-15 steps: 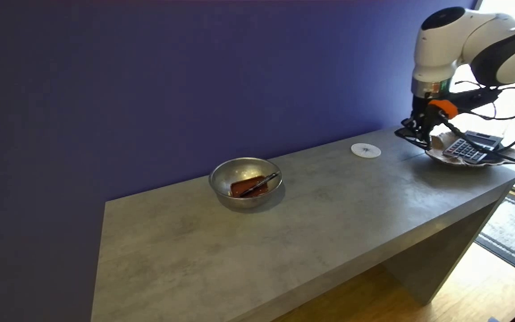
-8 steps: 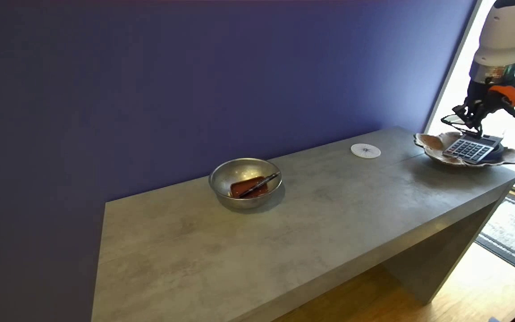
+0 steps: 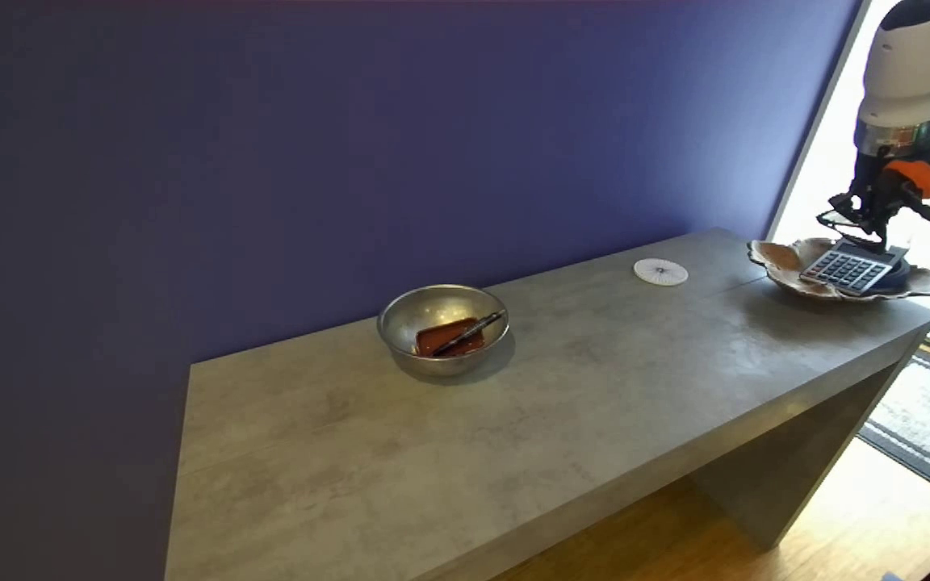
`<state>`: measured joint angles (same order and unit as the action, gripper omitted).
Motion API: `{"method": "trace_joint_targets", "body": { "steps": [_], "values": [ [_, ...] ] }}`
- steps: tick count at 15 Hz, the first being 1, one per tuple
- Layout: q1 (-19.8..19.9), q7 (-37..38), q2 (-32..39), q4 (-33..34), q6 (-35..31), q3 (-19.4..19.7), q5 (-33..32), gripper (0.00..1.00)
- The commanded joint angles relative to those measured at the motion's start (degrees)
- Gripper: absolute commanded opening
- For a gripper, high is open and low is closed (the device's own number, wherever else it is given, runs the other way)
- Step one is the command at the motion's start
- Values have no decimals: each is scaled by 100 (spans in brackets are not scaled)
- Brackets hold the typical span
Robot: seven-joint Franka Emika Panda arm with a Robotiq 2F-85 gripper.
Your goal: Pick up the sun glasses and put them in the brown bowl
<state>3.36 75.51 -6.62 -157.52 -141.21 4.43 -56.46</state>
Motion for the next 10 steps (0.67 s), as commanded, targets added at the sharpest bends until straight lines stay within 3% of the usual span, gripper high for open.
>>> {"method": "trace_joint_targets", "body": {
  "steps": [1, 6, 10],
  "values": [
    [26, 576, 483, 270, -110, -152, -82, 4],
    [-5, 1304, 1184, 799, -287, -121, -256, 4],
    [-66, 1421, 1670, 1191, -261, -58, -198, 6]
  ]
}}
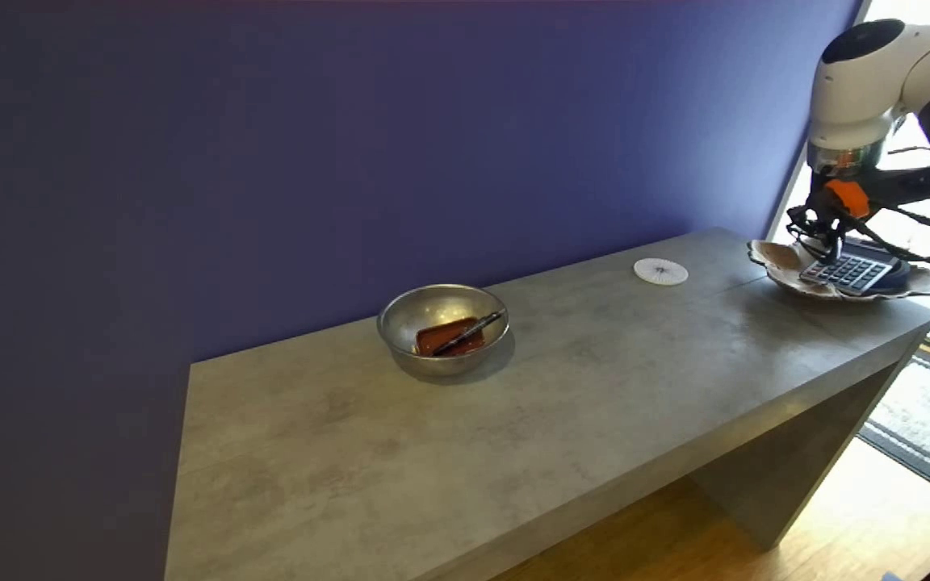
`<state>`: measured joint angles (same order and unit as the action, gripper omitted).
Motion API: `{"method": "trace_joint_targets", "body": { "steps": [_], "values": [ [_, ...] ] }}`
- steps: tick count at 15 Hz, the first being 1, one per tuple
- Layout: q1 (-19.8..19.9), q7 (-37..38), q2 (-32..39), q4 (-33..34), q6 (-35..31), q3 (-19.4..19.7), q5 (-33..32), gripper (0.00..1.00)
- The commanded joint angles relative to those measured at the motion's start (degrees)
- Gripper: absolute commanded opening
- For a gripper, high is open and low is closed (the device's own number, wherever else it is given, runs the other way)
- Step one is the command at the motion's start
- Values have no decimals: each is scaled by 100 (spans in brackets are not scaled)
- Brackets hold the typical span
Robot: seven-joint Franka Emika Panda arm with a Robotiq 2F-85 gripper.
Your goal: Pick up the sun glasses and put them in the brown bowl
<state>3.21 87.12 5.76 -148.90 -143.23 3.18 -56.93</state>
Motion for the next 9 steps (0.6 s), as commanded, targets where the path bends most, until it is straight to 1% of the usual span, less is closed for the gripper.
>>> {"method": "trace_joint_targets", "body": {
  "steps": [1, 2, 3, 5, 7, 8, 9],
  "values": [
    [-64, 246, 548, 415, -20, 80, -108, 40],
    [-79, 270, 635, 482, 16, 96, -79, 42],
    [-95, 249, 682, 518, 60, 112, -62, 47],
    [-156, 399, 638, 548, 152, 151, -107, 61],
    [-221, 502, 392, 444, 69, 114, -141, 76],
    [-221, 378, 220, 324, -113, 51, -47, 82],
    [-252, 150, -82, 93, -430, -31, -80, 90]
  ]
}}
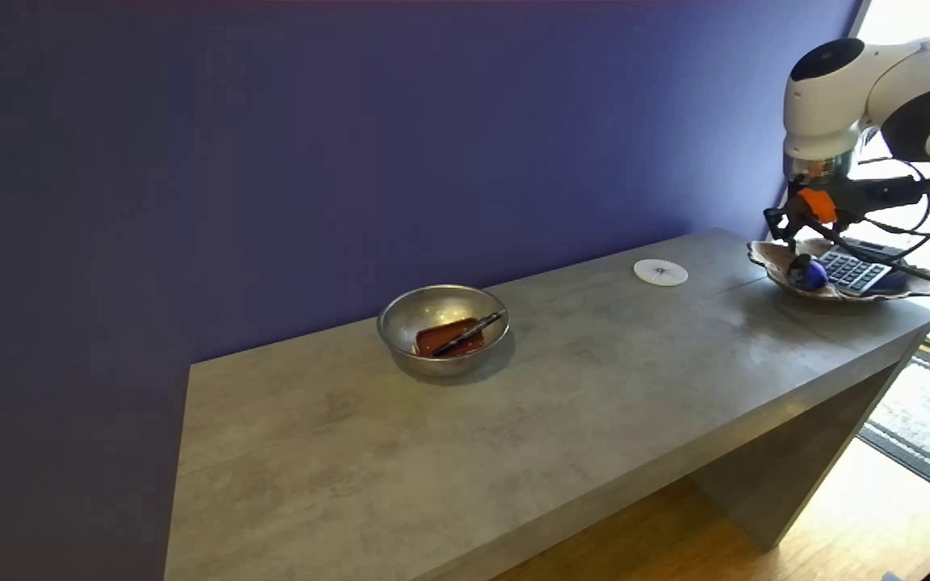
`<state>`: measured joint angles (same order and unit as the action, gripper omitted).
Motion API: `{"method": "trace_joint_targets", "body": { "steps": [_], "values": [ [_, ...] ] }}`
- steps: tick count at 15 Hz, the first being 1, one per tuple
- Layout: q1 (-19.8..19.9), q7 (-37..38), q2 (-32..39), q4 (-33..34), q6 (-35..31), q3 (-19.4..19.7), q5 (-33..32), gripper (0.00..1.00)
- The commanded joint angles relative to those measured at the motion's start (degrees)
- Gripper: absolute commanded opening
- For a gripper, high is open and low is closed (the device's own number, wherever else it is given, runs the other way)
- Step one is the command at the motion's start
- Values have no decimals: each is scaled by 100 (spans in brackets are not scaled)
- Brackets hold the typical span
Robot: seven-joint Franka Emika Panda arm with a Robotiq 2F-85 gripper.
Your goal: Pick up the sun glasses and put them in the brown bowl
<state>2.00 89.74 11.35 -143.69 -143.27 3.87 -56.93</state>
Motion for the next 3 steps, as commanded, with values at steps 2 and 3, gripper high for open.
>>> {"method": "trace_joint_targets", "body": {
  "steps": [2, 3],
  "values": [
    [-141, -108, -226, -104, -344, -52, 28, 79],
    [-189, -122, -384, -197, -456, -111, 23, 85]
  ]
}}
